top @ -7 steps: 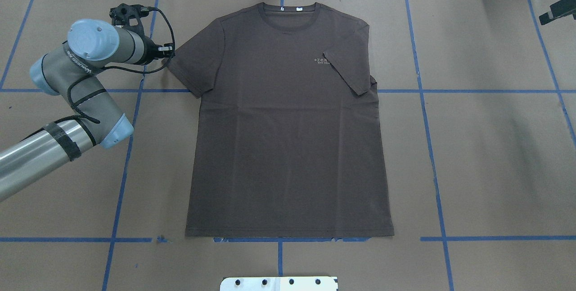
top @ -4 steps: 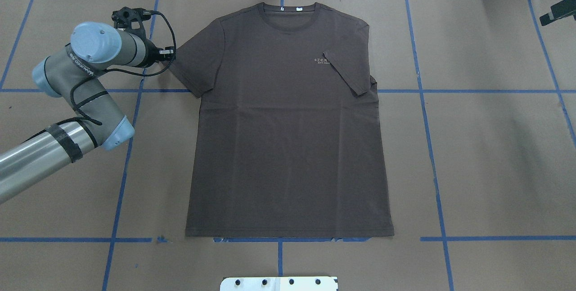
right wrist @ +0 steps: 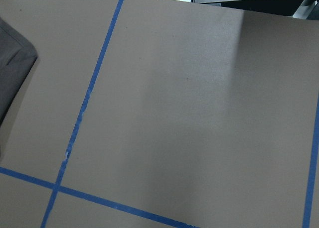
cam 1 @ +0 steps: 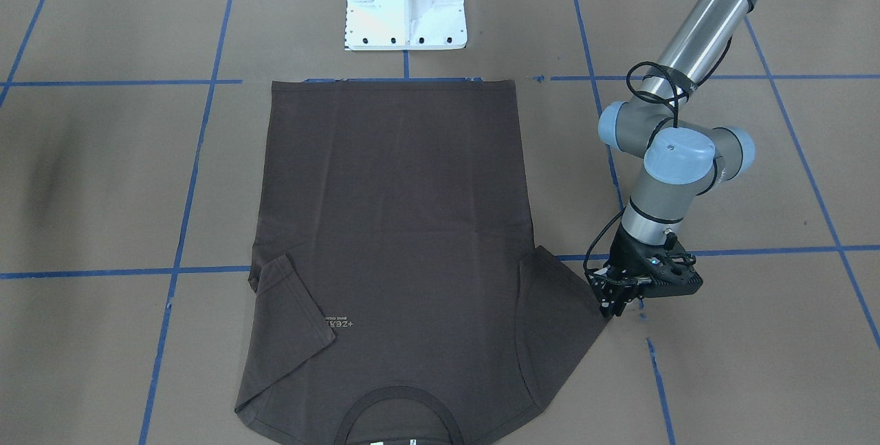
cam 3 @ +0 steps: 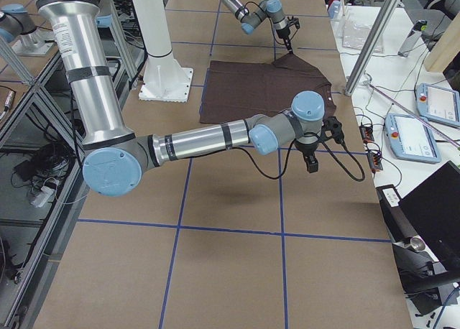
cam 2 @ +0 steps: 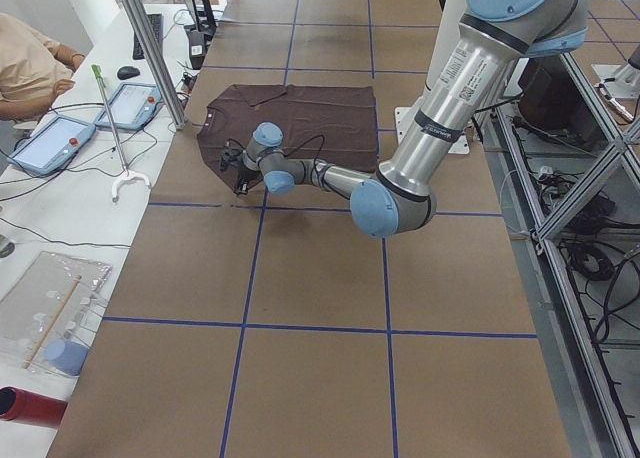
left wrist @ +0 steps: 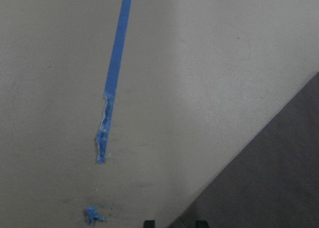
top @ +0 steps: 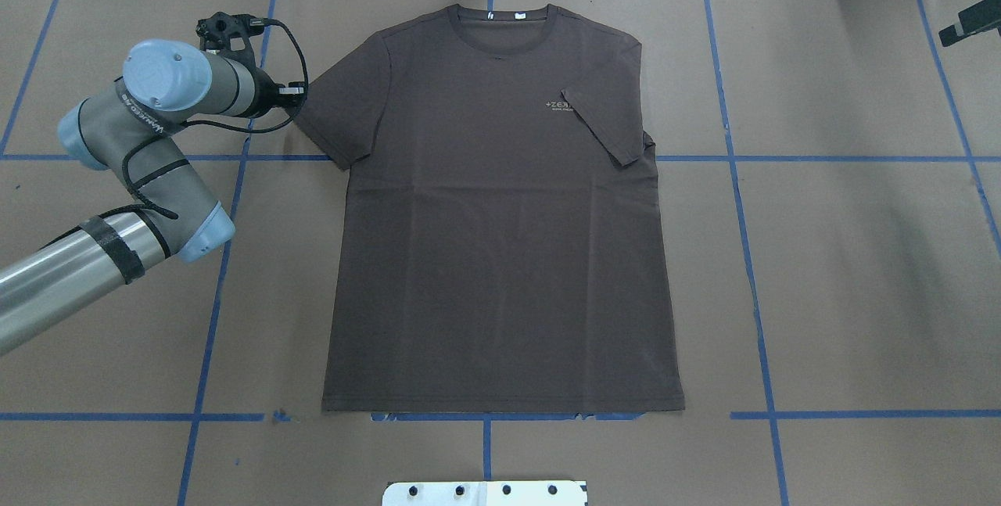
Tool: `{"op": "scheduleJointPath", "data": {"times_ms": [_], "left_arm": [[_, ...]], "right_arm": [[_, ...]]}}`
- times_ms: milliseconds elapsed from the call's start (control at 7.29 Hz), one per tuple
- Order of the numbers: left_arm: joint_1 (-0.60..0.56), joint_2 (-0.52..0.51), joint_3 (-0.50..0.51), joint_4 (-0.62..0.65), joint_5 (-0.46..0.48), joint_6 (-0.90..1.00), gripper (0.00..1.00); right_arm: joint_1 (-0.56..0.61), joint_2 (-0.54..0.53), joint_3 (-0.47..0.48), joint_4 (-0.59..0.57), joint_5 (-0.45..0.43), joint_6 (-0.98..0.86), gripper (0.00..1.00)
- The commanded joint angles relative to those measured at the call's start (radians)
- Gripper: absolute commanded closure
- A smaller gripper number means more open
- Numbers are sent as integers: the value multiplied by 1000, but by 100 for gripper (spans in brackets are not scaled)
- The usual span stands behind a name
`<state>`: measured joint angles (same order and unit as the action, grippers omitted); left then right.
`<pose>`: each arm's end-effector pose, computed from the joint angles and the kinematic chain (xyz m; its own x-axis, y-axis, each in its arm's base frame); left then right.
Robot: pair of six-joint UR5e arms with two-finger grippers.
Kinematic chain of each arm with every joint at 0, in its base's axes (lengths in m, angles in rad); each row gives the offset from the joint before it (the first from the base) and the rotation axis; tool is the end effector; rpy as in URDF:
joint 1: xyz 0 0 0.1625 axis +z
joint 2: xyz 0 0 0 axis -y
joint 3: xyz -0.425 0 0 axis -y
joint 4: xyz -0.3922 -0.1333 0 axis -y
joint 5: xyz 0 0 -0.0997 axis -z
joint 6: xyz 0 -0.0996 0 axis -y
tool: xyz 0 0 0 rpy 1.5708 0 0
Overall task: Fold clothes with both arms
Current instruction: 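Withdraw the right gripper while moving the left gripper over the other sleeve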
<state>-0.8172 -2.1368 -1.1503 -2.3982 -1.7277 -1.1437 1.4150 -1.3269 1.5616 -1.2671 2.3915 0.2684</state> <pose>0.4297 -0.6300 0.4373 0.6123 -0.0546 -0.7887 0.4156 0.8709 0.2623 -0.0341 -0.6065 0.4909 0.6285 -0.2344 0.7416 -0.0347 0.9441 0.3278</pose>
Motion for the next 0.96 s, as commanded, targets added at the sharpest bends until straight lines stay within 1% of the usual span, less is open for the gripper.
{"op": "scheduleJointPath", "data": {"times_ms": [0,137,275,412,824], "left_arm": [[1,-8,-5,4,0,-4,100],[0,-6,-5,2,-1,4,100],[1,-5,-6,4,0,16,81],[0,-2,-5,11,-1,100,61],[0,-3,-2,11,-1,116,58]], "right_arm": [[-1,-5,2,0,0,0,0],[1,-8,0,0,0,0,0],[-1,-6,0,0,0,-1,0],[-1,-6,0,0,0,0,0],[-1,-8,0,0,0,-1,0]]}}
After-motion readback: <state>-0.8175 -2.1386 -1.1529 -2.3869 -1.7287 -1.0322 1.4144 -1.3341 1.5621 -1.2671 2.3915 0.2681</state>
